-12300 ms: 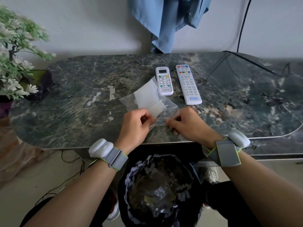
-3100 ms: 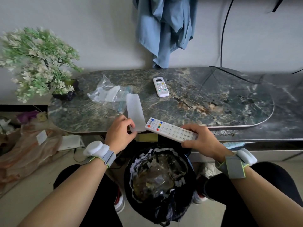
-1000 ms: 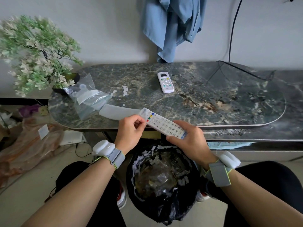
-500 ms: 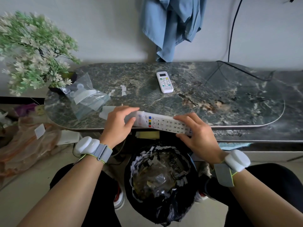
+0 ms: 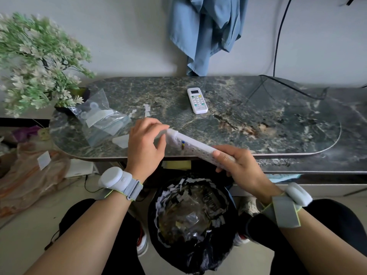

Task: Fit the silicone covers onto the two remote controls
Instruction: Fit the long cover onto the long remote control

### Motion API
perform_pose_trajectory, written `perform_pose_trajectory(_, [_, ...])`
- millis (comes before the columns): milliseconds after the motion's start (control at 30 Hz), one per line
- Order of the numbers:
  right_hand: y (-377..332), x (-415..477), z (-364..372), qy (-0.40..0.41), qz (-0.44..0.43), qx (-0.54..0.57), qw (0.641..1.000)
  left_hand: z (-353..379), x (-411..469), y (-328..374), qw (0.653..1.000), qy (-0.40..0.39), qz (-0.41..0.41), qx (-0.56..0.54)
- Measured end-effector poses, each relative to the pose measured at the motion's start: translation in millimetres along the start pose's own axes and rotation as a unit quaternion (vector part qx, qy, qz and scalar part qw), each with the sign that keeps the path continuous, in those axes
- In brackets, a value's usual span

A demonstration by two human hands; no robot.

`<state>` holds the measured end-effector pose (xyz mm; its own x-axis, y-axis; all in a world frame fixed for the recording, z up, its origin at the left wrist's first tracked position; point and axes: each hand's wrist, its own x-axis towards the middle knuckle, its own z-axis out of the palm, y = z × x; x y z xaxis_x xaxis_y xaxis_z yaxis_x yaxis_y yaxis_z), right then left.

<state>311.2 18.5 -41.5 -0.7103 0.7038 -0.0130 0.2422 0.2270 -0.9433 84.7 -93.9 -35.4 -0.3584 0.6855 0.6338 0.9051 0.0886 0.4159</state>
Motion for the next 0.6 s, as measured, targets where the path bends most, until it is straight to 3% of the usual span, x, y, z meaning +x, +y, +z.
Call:
perform_pose_trajectory(167, [4,-3,8,0.058,-0.141,-0.214,0.965,2,0,5,0.996,0.012,-0.055,-0.07])
perform_pose_trajectory(433, [9,-3,24,0.105,-0.158,-0.295,0.936,8,0,-4,0.989,-0.027,-0.105,-0.098])
perform_pose_trajectory(600, [10,-4,33,0.113,-0.15,-0.308,0.933,16,-7,0,0.997,-0.044,-0.067,0.014])
